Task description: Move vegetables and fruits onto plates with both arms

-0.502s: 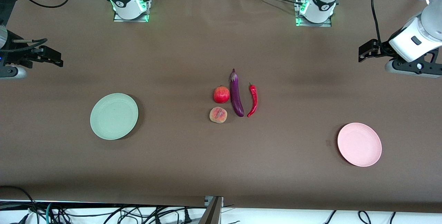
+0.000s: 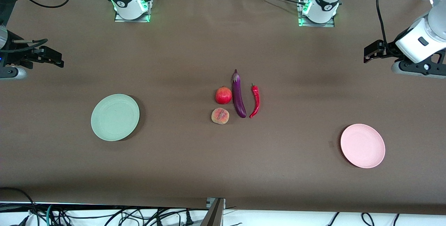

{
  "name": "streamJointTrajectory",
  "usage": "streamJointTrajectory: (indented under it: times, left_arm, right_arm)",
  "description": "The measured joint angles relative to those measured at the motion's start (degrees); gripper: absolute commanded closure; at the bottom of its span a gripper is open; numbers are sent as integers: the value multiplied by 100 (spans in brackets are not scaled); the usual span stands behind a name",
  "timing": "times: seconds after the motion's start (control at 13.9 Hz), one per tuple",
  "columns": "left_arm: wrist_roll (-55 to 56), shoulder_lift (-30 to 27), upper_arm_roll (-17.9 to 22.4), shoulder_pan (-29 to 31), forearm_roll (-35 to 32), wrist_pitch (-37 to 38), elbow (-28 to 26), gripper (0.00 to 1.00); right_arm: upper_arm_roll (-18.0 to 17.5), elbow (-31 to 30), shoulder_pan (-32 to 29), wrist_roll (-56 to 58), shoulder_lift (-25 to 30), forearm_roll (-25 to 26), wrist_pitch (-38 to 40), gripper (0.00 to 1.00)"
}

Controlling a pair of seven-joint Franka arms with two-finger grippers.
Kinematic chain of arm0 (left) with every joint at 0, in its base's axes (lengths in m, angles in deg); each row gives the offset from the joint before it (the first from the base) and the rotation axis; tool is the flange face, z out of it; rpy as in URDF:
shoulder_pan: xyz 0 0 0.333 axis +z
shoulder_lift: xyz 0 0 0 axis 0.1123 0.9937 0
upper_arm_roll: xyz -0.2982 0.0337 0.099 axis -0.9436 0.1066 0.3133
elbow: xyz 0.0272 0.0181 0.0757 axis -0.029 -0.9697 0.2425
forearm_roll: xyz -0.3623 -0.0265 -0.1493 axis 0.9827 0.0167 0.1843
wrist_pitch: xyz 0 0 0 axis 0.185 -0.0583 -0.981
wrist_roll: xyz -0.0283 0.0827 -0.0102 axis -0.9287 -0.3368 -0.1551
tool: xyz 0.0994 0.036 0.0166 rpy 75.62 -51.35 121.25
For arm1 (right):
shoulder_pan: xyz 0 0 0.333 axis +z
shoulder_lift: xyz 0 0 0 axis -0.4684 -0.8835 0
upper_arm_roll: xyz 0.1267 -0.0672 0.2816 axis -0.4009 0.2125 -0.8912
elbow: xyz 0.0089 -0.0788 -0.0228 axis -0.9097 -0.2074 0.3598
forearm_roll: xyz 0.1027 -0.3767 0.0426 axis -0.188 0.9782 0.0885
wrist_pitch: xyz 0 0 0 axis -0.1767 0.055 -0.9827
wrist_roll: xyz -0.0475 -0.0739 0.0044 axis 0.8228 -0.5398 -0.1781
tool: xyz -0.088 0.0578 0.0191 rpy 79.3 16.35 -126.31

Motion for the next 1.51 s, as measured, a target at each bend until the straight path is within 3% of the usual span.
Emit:
streamJointTrajectory:
  times: [0.29,0.65,0.93,1.22,1.51]
  left_arm:
    - [0,196,-31,-28,0,50,-4,0]
    - [0,956,-189,-82,142,424,-36,0]
    - [274,1812,-460,-273,300,-624,-57,0]
    - [1611,2501,-534,-1134,305,-1646,-71,0]
    - [2108,3288,-542,-1800,305,-2689,-94,0]
  right_arm:
    - [0,0,0,0,0,-15,0,0]
    - [0,4,0,0,-3,-17,-1,0]
    - [0,8,0,0,-9,-17,-2,0]
    - [2,14,-3,0,-15,-17,-3,0]
    - [2,20,-3,0,-19,-17,-3,0]
